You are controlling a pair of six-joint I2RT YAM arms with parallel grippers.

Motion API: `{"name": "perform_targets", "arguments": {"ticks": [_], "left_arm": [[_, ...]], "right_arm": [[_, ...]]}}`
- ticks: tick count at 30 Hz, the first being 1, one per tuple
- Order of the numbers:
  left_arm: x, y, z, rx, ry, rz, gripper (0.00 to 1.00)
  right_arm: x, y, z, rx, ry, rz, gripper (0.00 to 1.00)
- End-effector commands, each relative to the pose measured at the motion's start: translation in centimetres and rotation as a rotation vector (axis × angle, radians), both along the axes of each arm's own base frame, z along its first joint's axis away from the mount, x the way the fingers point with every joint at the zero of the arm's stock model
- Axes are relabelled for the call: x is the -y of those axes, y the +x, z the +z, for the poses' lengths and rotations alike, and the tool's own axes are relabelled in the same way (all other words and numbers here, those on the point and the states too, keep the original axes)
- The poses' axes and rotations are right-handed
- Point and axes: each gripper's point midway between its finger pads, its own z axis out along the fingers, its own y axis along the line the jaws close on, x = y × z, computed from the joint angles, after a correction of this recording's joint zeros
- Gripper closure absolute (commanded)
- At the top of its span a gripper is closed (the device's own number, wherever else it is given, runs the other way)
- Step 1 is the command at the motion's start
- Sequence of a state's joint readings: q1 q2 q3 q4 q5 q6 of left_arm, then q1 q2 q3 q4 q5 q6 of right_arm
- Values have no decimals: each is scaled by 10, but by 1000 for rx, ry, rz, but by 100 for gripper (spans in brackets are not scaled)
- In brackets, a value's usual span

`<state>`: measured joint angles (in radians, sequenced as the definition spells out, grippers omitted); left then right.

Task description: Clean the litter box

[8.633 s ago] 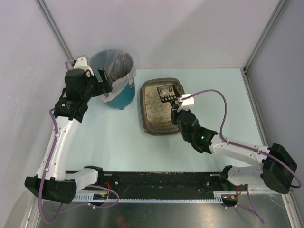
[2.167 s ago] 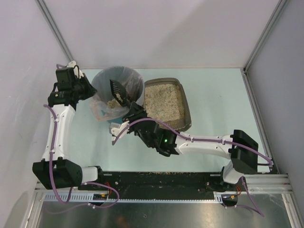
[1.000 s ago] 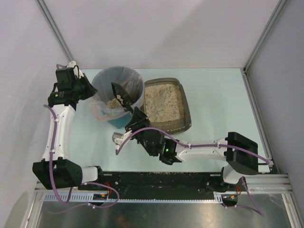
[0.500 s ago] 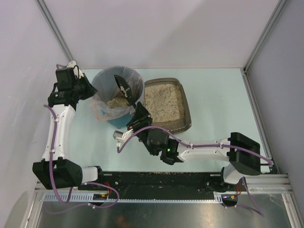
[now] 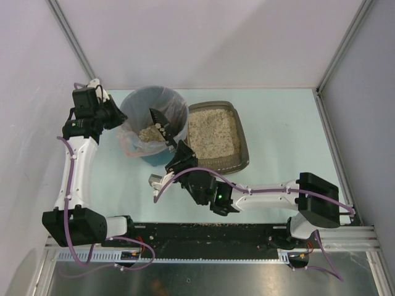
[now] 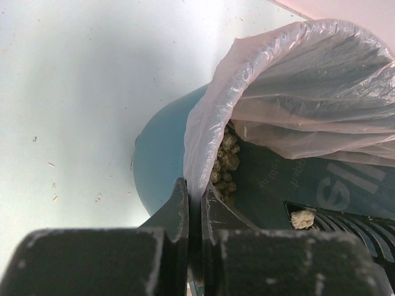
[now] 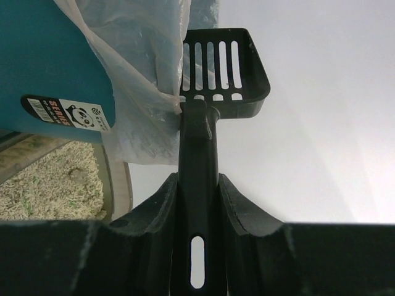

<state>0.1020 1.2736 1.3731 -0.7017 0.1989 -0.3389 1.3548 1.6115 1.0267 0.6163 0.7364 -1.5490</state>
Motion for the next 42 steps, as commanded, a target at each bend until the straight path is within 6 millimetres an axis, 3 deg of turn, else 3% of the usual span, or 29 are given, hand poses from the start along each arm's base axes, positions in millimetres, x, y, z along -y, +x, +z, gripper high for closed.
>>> {"name": "perform_targets", "arguments": {"ticks": [1,8,11,14,17,18,21,30,35,39,42], "left_arm": [[21,7,59,200,-83,-67,100],[21,7,58,198,-84,-68,100],[22,6,57,196,-86,-69,100],[23,7,56,193,-92,-73,100],[23,7,54,187,-91,-73,100],[23,7,55,190,-89,-71,100],[22,7,54,187,-88,-68,100],[22,8,58,196,-89,-69,100],[21,6,57,196,-88,-66,100],[23,7,60,202,-92,-71,100],[21,9,58,197,-87,-65,100]], "right_arm": [[8,-2,27,61,39,-1,100],[19,1,90,234,72,-63,100],[23,-1,101,244,91,-66,100],[17,-1,78,165,48,-44,100],[8,-7,27,5,-54,7,100],[8,-10,0,-46,-153,23,100],[12,-17,-19,-112,-165,32,100],[29,10,58,149,-57,-84,100],[33,7,102,218,66,-104,100],[35,5,112,224,107,-109,100],[48,11,119,198,191,-163,100]]}}
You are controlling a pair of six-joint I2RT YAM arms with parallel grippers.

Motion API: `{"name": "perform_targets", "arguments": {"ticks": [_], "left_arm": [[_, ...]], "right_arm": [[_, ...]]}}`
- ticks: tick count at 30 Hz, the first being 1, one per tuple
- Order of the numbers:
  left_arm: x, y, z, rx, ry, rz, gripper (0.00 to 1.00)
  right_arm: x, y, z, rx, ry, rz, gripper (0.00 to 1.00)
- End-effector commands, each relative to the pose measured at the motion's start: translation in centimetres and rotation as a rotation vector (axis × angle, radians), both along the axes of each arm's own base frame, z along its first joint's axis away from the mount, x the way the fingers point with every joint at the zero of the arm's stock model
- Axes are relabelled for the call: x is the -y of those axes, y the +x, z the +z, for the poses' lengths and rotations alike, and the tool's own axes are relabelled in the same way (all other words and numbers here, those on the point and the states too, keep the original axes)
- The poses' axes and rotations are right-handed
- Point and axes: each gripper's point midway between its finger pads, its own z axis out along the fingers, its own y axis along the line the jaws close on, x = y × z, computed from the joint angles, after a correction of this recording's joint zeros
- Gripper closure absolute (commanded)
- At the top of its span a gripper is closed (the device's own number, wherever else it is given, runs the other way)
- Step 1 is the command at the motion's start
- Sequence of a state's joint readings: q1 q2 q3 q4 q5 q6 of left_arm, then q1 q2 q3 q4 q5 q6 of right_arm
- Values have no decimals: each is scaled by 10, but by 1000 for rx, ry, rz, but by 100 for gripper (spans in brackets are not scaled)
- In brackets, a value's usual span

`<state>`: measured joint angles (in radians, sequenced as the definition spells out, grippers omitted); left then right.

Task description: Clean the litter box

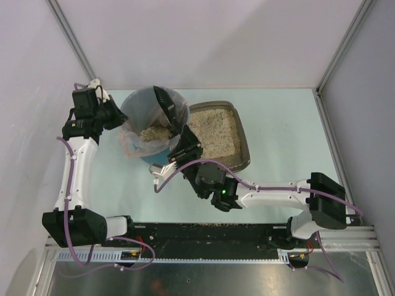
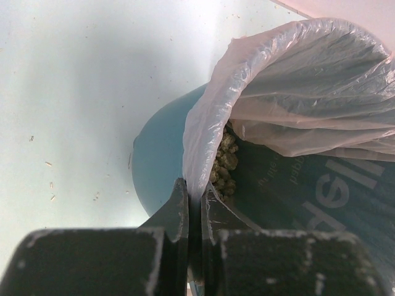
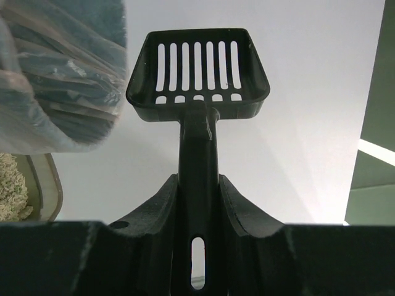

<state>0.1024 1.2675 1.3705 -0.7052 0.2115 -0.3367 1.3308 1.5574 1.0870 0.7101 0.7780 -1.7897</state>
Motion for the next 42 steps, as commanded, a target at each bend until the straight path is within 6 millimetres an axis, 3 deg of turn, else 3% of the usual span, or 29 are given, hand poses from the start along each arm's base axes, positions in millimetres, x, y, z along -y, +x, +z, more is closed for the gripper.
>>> {"name": "perform_targets", "arguments": {"ticks": [1,6,7,8,9,10,12,13,14,16,17,22,27,28,31,34,35,36,39,41,42], "left_arm": [[19,12,58,196,-83,-52,100],[14,17,59,196,-68,-32,100],[14,18,60,198,-66,-34,100],[13,19,60,197,-63,-30,99],[13,20,62,204,-57,-32,98],[12,21,63,206,-54,-32,94],[11,22,65,209,-48,-32,90],[11,23,65,210,-46,-31,88],[10,23,65,210,-43,-31,83],[10,24,65,210,-40,-29,78],[9,26,64,206,-39,-30,71],[10,29,65,208,-33,-40,58],[6,28,64,211,-11,-34,40],[6,28,64,211,-5,-30,33],[4,25,64,216,8,-30,22],[1,23,62,214,24,-22,17],[0,23,60,211,28,-17,16],[-1,23,59,208,30,-16,16],[-1,23,57,205,34,-15,14],[-2,21,56,203,37,-14,13],[-2,20,55,202,40,-12,13]], "right_arm": [[27,5,46,5,243,-65,100],[56,15,36,-184,434,-102,100],[58,16,22,-273,507,-99,100],[72,19,25,-307,568,-107,100],[78,21,24,-355,633,-102,100],[81,20,7,-459,697,-107,100],[98,22,9,-559,829,-90,100],[103,20,-6,-627,807,-114,100],[105,21,-11,-707,919,-104,100],[116,17,-24,-788,949,-138,100],[114,15,-31,-847,998,-140,100],[124,13,-67,-1041,1069,-248,100],[133,20,-81,-1194,1242,-357,100],[137,21,-93,-1235,1266,-420,100],[144,23,-95,-1267,1339,-532,100],[135,26,-100,-1313,1321,-599,100],[127,31,-116,-1333,1278,-647,100],[126,33,-109,-1334,1269,-663,100],[125,43,-140,-1337,1174,-820,100],[126,53,-141,-1331,1183,-867,100],[125,55,-157,-1340,1143,-924,100]]}}
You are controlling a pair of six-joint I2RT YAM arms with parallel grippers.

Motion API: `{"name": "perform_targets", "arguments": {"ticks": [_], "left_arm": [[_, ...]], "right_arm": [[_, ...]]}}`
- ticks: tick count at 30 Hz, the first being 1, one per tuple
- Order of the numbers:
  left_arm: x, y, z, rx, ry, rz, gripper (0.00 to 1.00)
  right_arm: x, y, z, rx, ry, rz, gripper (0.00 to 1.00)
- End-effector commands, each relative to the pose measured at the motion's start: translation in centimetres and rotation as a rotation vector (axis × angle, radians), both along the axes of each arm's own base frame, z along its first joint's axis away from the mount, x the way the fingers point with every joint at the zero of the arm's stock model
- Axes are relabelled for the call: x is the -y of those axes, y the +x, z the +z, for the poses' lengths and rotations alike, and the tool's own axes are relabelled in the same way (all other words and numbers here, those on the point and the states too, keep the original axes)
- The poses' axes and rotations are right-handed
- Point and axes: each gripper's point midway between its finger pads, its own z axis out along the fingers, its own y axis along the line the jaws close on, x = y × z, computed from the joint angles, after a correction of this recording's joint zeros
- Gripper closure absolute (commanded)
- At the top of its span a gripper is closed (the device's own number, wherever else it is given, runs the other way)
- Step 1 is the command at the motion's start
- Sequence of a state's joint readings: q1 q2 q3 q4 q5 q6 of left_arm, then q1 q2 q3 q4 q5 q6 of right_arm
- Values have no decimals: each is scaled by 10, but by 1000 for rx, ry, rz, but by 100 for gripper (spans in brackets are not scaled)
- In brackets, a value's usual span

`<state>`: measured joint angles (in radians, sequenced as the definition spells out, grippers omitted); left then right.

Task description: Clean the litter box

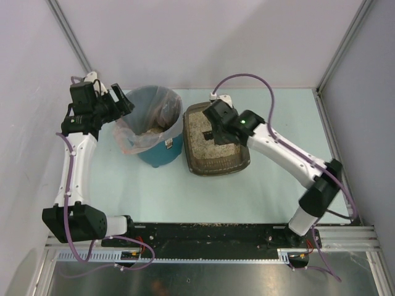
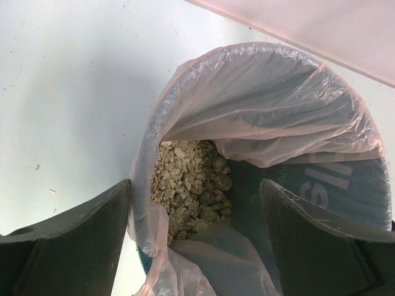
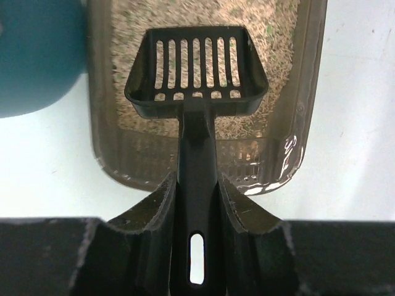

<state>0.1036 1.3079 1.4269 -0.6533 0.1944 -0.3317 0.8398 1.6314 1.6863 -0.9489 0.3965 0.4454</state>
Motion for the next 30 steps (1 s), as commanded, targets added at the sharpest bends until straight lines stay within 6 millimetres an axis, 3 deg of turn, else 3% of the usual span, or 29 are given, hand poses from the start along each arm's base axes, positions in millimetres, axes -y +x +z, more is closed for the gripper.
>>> {"name": "perform_targets", "arguments": {"ticks": [1,4,13,14,22,30], "left_arm": [[3,-2,36,134,23,-21,14],[2,-3,32,128,25,-21,16],[8,-6,30,123,0,-45,25],[9,-7,30,123,-1,-49,25],[7,-9,28,120,1,-41,23],[9,-10,26,115,-7,-49,21]], "right_arm": [[12,5,-25,-127,-94,-84,100],[10,16,-39,-138,-120,-98,100],[4,59,-50,-161,-6,-105,100],[4,62,-60,-183,-24,-103,100],[4,66,-86,-230,-99,-70,100],[-11,91,-107,-178,-102,-45,100]]}}
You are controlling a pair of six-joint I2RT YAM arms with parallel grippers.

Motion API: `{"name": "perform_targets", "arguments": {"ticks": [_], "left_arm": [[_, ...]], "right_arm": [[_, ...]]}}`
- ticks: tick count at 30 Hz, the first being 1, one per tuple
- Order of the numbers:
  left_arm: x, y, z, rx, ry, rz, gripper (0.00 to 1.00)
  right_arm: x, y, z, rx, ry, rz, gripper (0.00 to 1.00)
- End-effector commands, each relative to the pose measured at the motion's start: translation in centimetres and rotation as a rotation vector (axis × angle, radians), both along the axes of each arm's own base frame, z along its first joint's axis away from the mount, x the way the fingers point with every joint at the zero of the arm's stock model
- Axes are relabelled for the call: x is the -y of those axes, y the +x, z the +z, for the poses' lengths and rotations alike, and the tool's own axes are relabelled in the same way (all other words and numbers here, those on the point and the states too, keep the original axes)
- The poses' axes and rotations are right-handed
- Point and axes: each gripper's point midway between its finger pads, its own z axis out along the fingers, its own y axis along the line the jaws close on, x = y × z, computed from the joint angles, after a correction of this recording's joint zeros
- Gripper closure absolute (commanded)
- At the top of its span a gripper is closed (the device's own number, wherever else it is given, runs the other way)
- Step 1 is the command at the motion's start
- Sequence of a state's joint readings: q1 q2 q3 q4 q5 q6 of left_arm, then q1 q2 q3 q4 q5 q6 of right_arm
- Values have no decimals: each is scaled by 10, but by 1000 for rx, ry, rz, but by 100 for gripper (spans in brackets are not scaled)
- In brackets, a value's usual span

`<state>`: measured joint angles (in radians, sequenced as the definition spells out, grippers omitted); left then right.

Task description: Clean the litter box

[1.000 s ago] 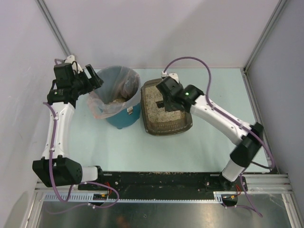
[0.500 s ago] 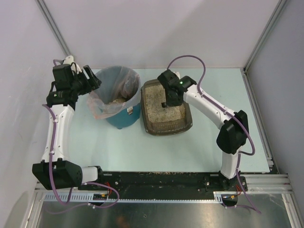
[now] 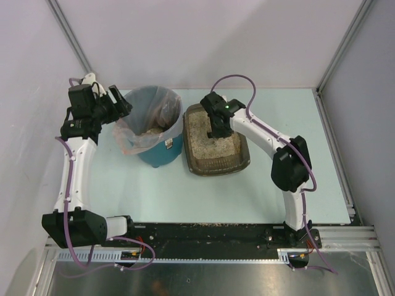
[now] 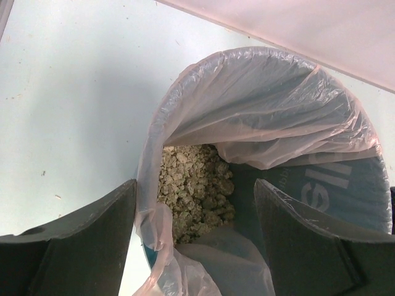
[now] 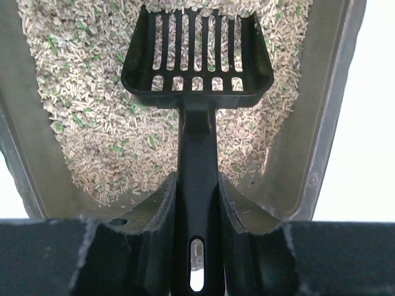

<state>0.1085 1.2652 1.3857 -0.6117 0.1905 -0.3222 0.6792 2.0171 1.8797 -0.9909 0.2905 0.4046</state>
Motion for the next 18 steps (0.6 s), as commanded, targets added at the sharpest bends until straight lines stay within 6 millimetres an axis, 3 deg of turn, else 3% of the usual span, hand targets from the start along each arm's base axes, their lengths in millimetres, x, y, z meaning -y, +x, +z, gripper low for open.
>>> {"name": "perform_targets", "arguments": {"ticks": [1,8,13,18], "left_arm": [[11,-7,21,73,-20,-51,21],[12,-8,20,71,-27,-54,19],[12,-9,22,77,-27,-55,19],[13,-9,21,74,-34,-57,19]], "right_arm": [[-14,22,-12,51,12,20,100],[-13,42,-27,124,-16,14,100],[-13,44,-43,156,-6,14,100],[-17,53,-44,230,31,9,100]]}}
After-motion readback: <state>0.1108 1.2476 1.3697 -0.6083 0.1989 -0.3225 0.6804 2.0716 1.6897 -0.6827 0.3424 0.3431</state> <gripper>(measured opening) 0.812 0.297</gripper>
